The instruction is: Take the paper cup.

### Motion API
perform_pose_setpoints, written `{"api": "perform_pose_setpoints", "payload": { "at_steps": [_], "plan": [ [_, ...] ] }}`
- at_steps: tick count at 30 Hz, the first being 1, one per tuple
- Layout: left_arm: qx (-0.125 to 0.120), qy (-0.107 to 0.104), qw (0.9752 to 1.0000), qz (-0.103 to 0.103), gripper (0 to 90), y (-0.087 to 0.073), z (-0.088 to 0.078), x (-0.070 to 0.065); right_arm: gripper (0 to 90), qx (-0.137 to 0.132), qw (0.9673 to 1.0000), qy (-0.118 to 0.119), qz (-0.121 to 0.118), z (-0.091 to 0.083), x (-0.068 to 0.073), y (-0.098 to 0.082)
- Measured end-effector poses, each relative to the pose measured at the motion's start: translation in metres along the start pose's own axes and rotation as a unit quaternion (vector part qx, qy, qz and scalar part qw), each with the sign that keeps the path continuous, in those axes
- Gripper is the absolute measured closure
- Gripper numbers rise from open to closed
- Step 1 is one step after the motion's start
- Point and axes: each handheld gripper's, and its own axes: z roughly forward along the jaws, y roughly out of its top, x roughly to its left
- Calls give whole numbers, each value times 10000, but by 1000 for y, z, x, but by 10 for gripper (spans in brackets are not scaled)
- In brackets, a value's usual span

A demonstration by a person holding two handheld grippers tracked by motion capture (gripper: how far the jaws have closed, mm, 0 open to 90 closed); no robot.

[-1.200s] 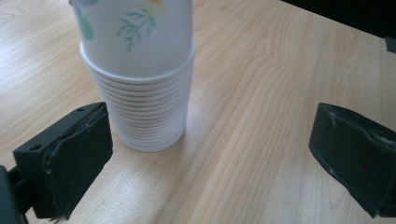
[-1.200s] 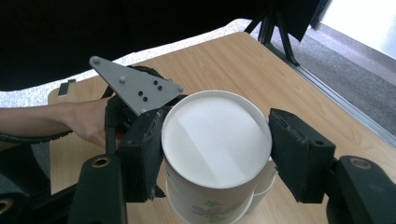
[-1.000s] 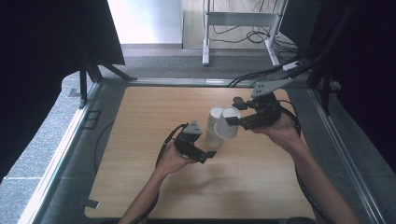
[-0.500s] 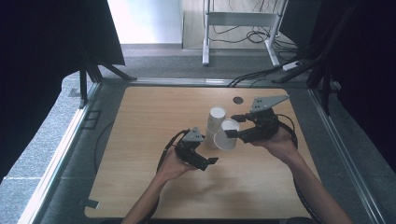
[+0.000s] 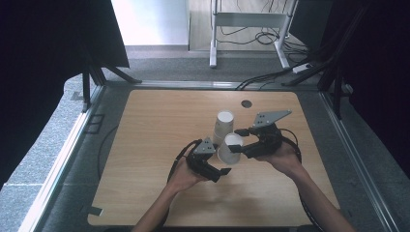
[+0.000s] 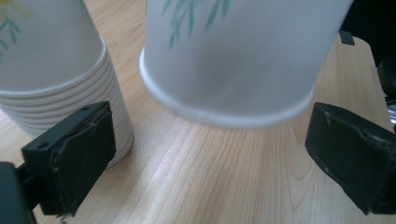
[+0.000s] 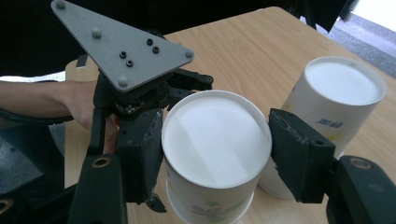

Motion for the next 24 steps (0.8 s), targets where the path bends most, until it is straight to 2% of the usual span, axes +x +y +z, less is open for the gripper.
{"api": "perform_pose_setpoints", "payload": {
  "at_steps": [9, 17, 24],
  "plan": [
    [-109, -29, 9999, 10, 47, -2, 4, -2, 377, 24, 10000, 91, 26, 11, 2, -6],
    [-179, -59, 9998, -39, 124, -7, 6, 0, 377, 32, 9999, 130, 48, 16, 3, -7],
    [-192, -71, 9998, 46, 193, -8, 6, -1, 377, 47, 9999, 108, 66, 15, 2, -8]
  ]
}}
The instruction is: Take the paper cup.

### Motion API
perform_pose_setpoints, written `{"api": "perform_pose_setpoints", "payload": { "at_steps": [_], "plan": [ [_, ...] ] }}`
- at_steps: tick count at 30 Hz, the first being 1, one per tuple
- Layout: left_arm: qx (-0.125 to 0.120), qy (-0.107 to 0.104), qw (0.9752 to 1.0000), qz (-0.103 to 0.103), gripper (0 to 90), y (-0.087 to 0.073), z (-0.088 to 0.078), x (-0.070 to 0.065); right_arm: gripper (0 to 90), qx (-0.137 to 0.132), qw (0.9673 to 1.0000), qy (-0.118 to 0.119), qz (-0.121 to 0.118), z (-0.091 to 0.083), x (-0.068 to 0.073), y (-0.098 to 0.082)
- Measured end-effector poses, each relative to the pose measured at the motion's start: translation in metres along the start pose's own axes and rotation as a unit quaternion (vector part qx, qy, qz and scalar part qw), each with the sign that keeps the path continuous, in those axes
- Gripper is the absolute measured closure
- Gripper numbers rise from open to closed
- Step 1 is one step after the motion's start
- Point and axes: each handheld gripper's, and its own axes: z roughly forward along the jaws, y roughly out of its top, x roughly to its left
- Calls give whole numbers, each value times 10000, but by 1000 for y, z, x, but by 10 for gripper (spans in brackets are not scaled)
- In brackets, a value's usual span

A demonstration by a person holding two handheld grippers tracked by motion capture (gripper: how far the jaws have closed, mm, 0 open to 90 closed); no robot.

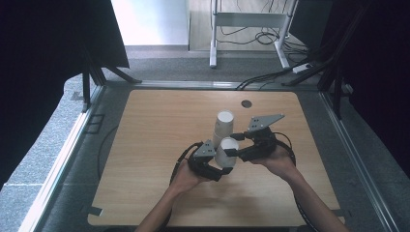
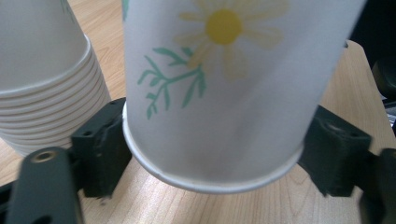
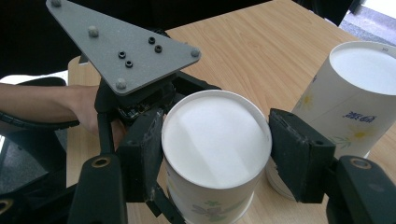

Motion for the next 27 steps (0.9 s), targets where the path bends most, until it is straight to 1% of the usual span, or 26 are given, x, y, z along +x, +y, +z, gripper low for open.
{"api": "perform_pose_setpoints", "payload": {
  "at_steps": [7, 15, 18, 20, 25, 27],
  "plan": [
    [-49, -47, 10000, -46, 272, -1, -1, 1, 374, 9, 10000, -3, 19, 0, -2, 0],
    [78, -99, 9999, -80, 334, -2, -1, 3, 367, 84, 10000, 18, 35, 1, -4, -1],
    [173, -142, 9997, -51, 346, -1, -1, 3, 352, 140, 9999, 42, 0, 3, -4, -1],
    [219, -174, 9996, -71, 348, 1, -2, 3, 303, 182, 9998, 53, -5, 4, -4, -2],
    [475, -151, 9987, 57, 351, 4, -7, 5, 235, 189, 9998, 27, -62, 2, -4, 0],
    [588, -153, 9981, 89, 350, 5, -9, 5, 229, 230, 9996, 50, -127, 0, -4, 1]
  ]
}}
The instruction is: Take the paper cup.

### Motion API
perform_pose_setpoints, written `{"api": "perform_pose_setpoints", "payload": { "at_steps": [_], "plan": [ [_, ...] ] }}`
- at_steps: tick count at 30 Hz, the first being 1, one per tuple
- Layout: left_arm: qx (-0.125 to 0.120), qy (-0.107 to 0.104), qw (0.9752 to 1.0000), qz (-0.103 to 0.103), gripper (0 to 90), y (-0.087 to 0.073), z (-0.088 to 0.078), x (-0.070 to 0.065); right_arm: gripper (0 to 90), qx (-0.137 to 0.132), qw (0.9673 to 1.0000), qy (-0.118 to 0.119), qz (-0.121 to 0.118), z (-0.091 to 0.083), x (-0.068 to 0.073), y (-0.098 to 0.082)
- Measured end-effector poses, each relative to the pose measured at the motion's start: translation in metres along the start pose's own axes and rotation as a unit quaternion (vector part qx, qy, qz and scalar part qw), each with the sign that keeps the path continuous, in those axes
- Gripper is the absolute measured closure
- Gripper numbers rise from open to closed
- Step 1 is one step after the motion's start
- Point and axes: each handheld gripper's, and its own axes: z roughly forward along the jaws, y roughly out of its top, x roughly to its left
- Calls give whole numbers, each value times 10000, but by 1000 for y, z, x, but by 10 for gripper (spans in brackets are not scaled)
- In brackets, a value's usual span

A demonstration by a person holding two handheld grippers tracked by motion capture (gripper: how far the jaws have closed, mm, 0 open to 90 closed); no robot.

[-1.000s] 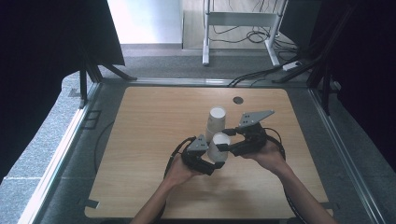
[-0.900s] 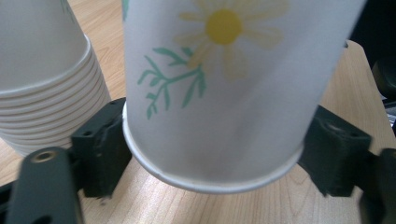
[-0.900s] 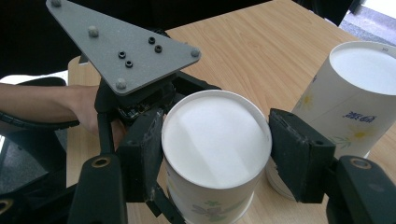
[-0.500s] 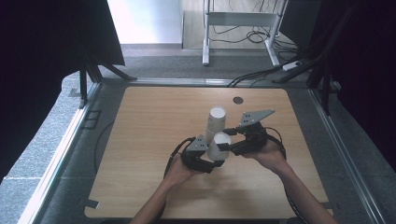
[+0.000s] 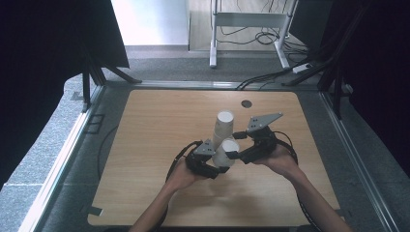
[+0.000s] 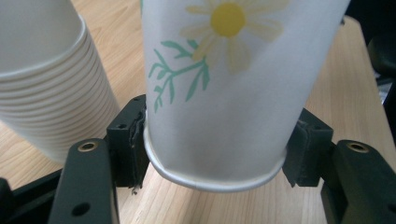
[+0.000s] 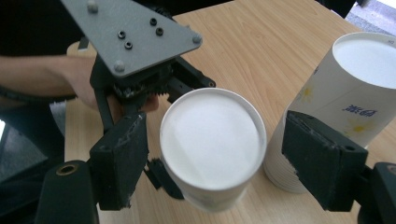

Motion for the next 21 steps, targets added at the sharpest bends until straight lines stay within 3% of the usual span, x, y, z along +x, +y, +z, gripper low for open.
{"api": "perform_pose_setpoints", "payload": {
  "at_steps": [7, 15, 21],
  "plan": [
    [426, -22, 9989, 181, 349, 1, -7, 1, 212, 347, 9991, 28, -247, -3, 3, 2],
    [895, -106, 9952, 385, 348, 5, -9, 0, 206, 793, 9958, 124, -446, 7, 7, -1],
    [1089, -151, 9927, 493, 348, 8, -5, -3, 207, 1081, 9924, 209, -547, 17, 10, -2]
  ]
}}
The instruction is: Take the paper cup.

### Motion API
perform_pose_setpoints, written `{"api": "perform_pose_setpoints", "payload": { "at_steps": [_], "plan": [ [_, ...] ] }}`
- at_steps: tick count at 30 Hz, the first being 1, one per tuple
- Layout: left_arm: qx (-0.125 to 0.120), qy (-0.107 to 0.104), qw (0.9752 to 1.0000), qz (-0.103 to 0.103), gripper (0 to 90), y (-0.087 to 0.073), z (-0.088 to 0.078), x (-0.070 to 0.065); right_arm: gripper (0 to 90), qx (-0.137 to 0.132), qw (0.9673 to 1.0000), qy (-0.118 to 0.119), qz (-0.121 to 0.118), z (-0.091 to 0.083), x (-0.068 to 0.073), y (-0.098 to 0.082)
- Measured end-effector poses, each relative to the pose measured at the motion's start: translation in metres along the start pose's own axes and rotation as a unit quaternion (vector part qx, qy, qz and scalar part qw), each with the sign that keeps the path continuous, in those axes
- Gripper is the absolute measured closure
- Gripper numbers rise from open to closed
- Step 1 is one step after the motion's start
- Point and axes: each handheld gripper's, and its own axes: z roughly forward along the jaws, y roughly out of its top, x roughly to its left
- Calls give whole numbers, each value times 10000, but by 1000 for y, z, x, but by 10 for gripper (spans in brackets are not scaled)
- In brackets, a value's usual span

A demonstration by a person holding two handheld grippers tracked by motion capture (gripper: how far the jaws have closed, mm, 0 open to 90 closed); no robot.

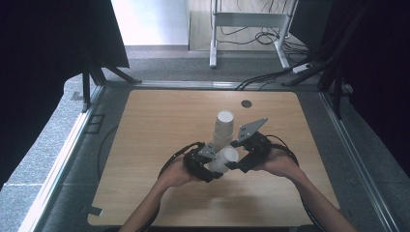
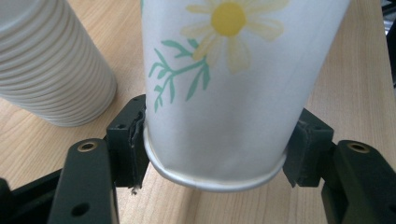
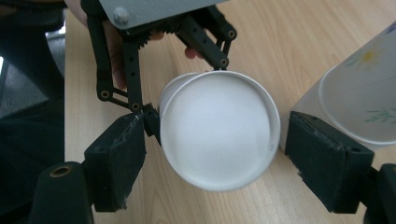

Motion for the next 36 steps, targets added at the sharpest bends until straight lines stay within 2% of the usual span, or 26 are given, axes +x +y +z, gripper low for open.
{"api": "perform_pose_setpoints", "payload": {
  "at_steps": [10, 16, 20, 23, 26, 30, 32, 33, 34, 36],
  "plan": [
    [208, -44, 9997, 132, 346, 5, 6, -3, 243, 403, 9991, 68, -121, 14, 1, -1],
    [296, -81, 9994, 150, 343, 6, 11, -5, 305, 631, 9978, 102, -199, 20, 2, 0],
    [357, -88, 9992, 179, 342, 6, 13, -5, 340, 696, 9973, 165, -163, 21, 2, 0],
    [310, -134, 9993, 159, 317, 6, 13, -5, 358, 661, 9975, 216, -103, 20, 2, 0],
    [162, -180, 9997, 59, 260, 5, 10, -4, 365, 577, 9981, 232, -45, 18, 2, -1],
    [-244, -263, 9993, -144, 152, 3, 3, -1, 366, 295, 9993, 214, 63, 11, 0, -5],
    [-458, -306, 9982, -238, 135, 1, -1, 1, 367, 118, 9996, 214, 131, 6, -1, -8],
    [-645, -337, 9967, -350, 127, 0, -4, 1, 367, 29, 9996, 213, 161, 4, -2, -9],
    [-655, -344, 9968, -289, 117, 0, -6, 3, 367, -103, 9995, 219, 204, 1, -2, -11],
    [-873, -354, 9948, -376, 112, -2, -11, 4, 367, -256, 9992, 231, 223, -2, -2, -13]
  ]
}}
